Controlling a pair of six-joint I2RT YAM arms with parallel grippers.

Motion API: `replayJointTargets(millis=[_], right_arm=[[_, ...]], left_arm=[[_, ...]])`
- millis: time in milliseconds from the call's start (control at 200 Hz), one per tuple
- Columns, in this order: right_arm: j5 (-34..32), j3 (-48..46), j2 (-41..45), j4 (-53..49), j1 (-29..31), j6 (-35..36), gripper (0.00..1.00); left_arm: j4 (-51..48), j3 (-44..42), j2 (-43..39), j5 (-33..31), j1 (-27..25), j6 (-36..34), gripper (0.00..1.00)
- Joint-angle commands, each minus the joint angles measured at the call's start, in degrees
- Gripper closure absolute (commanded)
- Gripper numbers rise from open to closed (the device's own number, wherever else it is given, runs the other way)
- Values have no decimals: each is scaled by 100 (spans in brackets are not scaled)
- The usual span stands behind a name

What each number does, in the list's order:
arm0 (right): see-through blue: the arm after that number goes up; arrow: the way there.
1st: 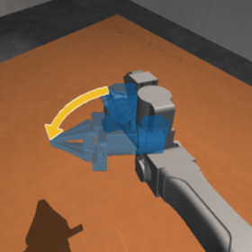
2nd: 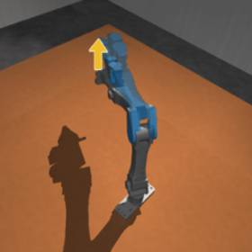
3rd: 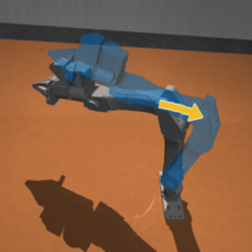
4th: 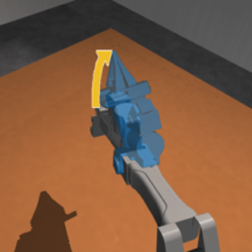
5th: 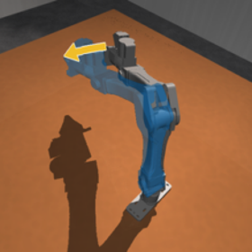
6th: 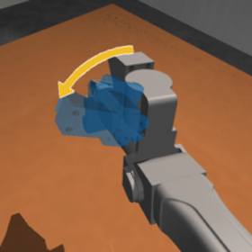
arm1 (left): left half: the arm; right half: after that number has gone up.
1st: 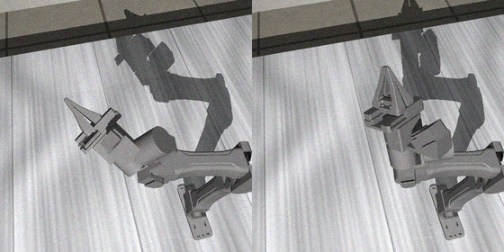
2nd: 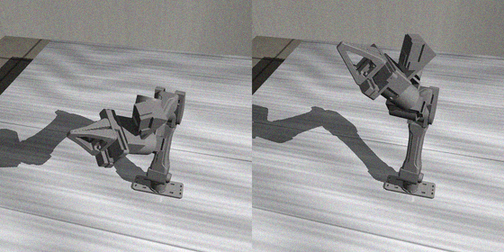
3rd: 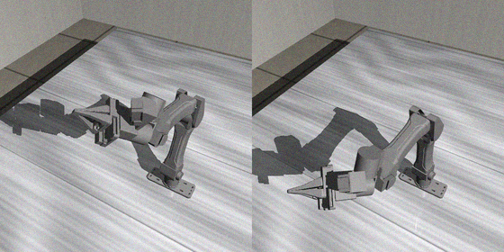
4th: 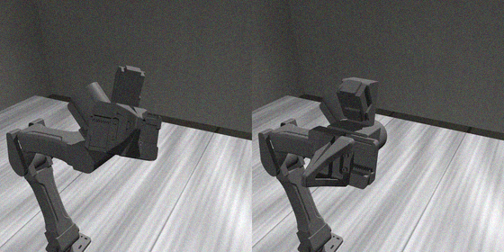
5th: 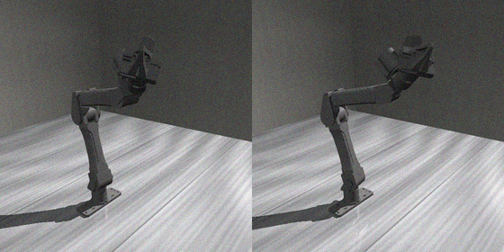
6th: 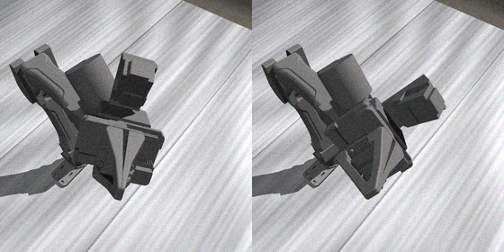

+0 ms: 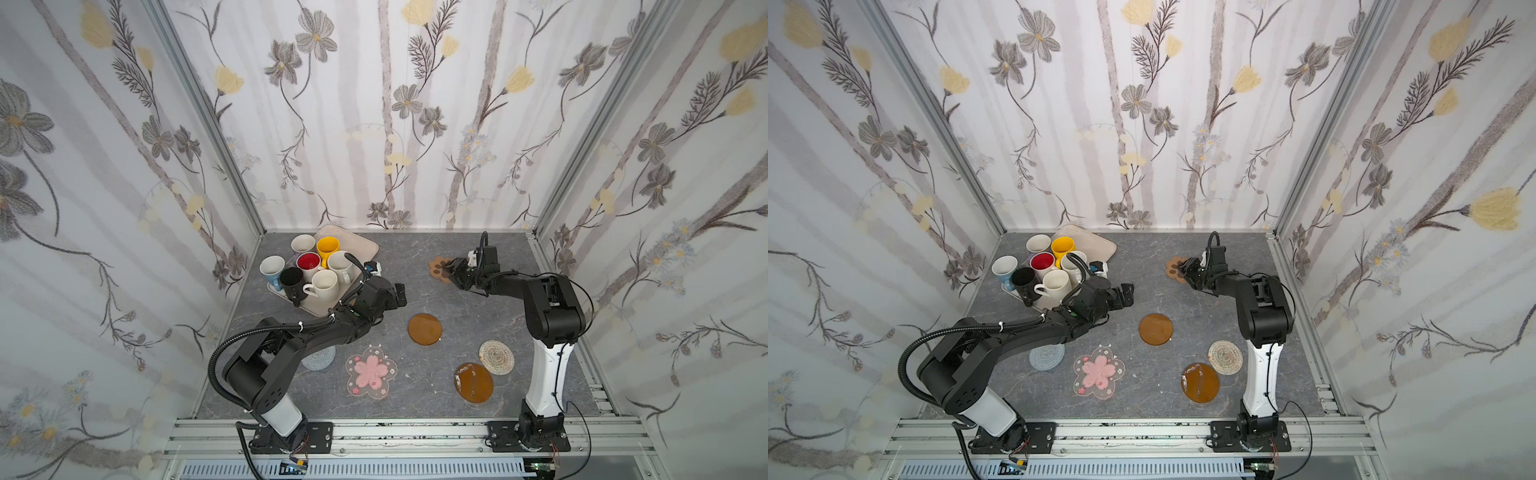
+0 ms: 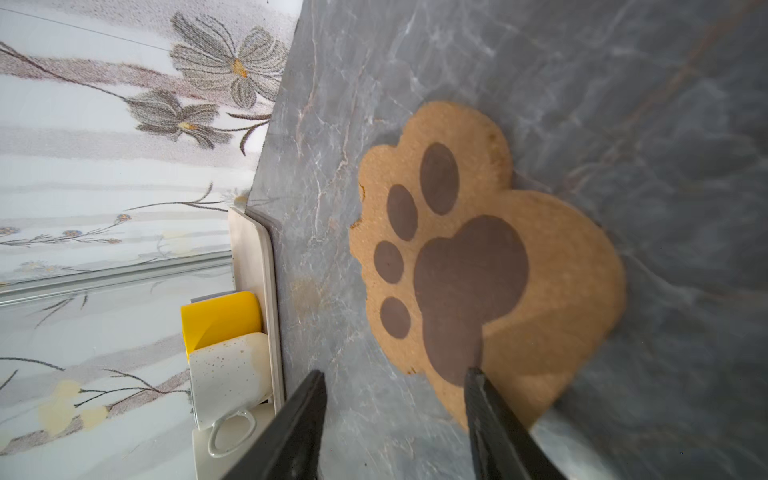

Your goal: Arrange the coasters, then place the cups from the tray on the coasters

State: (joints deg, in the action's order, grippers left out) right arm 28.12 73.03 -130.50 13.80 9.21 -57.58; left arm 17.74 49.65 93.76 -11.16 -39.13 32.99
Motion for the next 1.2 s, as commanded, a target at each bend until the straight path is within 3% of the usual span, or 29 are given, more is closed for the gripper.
replayJointTargets(millis=[0,190,390,565,769,904,959,1194], right_arm=[[-8,337,-243,116,6,-186,44],[101,793,-478,190,27,-219,39],[276,561,76,285,28,214,32],[552,-481,1167,957,28,793,22],[641,-1525,2505,905,28,1553,15],[555,-2350,3517,1194,37,1631,7],[507,-2643,3863,1272,45,1652,1],[252,-3681,5601,1134,45,1829,0]], left_arm=[[158,144,90,304,19,-102,0],[-235,411,91,607,-50,-470,0],[-561,147,-432,457,-405,-968,0],[-565,-392,-1119,612,-866,-1907,0],[-1068,-830,-1958,1189,-898,-1913,0],[-1421,-929,-2285,1400,-967,-2152,0],[-1512,-918,-2301,1404,-998,-2221,0],[-1660,-847,-1771,1256,-1116,-2588,0]])
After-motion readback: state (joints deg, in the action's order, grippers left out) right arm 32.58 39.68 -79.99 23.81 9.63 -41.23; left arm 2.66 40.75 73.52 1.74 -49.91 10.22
